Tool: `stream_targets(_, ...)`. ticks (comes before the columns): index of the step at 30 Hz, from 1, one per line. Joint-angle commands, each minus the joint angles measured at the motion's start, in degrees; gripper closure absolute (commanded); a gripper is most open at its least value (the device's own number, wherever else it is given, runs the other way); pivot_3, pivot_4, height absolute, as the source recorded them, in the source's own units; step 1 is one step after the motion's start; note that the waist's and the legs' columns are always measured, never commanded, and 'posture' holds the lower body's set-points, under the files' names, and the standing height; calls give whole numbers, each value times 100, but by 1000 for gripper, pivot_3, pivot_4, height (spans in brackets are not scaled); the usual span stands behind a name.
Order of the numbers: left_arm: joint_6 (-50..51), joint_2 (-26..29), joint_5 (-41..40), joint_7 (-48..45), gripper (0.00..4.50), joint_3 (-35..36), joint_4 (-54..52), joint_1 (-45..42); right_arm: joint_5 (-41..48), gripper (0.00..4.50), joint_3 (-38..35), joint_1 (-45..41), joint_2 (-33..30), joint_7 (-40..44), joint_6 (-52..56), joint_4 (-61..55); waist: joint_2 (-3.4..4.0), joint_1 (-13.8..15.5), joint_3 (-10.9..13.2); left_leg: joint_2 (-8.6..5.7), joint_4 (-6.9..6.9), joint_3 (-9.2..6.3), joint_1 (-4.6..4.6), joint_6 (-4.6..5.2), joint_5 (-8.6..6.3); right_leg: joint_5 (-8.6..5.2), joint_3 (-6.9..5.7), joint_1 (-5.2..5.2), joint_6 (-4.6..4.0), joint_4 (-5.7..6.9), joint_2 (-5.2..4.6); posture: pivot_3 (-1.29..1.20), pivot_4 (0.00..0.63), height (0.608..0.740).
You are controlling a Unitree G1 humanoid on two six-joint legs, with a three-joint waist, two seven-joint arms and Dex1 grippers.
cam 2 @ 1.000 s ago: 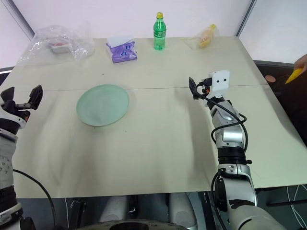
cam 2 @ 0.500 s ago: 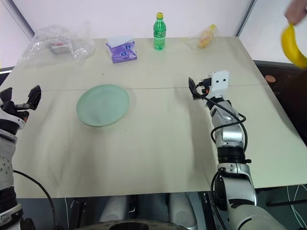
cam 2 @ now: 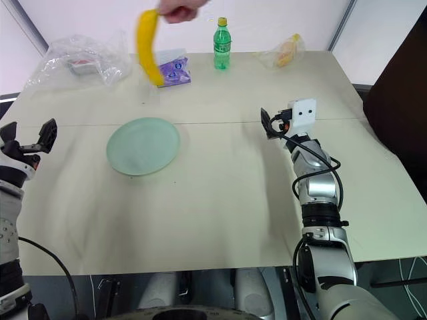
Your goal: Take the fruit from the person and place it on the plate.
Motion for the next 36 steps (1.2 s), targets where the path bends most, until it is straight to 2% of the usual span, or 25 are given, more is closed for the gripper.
stream_targets(1,-114,96,-6,5,0,185,-220,13,41,31,-42,-125,-18,20,-178,-63,0,-1,0,0,0,0,0,0,0,0,0,0,0,0,0,0,150,740)
stream_targets(7,-119,100,3,-2,0,185,-203,27,161,31,-14,-136,-1,207,-122,-132,0,0,0,0,0,0,0,0,0,0,0,0,0,0,0,0,150,740)
stream_targets(10,-104,108,-4,-14,0,186,-203,43,1244,31,244,127,-134,1562,821,-1288,0,1,0,0,0,0,0,0,0,0,0,0,0,1,0,0,150,740)
stream_targets(12,-92,122,-10,-33,0,185,-190,50,1806,31,432,290,-365,2192,1552,-2018,0,1,0,4,-1,-4,0,1,0,0,0,0,0,0,3,0,150,740)
stream_targets(14,-64,158,-17,-93,0,157,-164,57,2066,31,574,339,-620,2480,2094,-2527,0,7,0,6,-1,-7,0,1,0,0,-1,0,0,1,3,0,150,740)
stream_targets(17,106,283,-177,-373,0,-1,-184,-13,2169,31,619,260,-733,2451,2415,-2799,-6,23,-4,4,2,-8,5,1,0,0,-3,8,0,2,1,0,150,740)
stream_targets(20,615,416,-739,-687,0,-218,-286,-405,2182,31,582,137,-667,2312,2529,-2857,-6,110,-4,1,3,-7,15,1,0,-1,-4,17,-1,2,2,0,150,740)
stream_targets(22,747,602,-691,-894,0,-613,-125,-934,2148,31,598,72,-597,2254,2527,-2829,-7,167,-4,1,12,-8,14,0,0,0,-3,17,-2,3,6,0,150,740)
stream_targets(26,505,674,-212,-1160,0,-1417,852,-2283,2007,31,668,10,-449,2149,2396,-2703,-8,238,-5,-4,25,-10,9,0,0,0,-5,25,0,2,9,0,150,740)
stream_targets(30,-277,381,380,-1408,0,-1958,2464,-3515,1884,31,693,36,-311,2001,2266,-2662,-7,234,-5,-3,22,-5,12,1,1,3,-2,24,5,-1,15,0,150,740)
stream_targets(36,-1289,8,889,-1707,0,-2264,4170,-4549,1831,31,682,216,-239,1813,2231,-2847,-7,189,-5,1,19,-6,2,2,1,3,-2,13,5,-5,21,0,150,740)
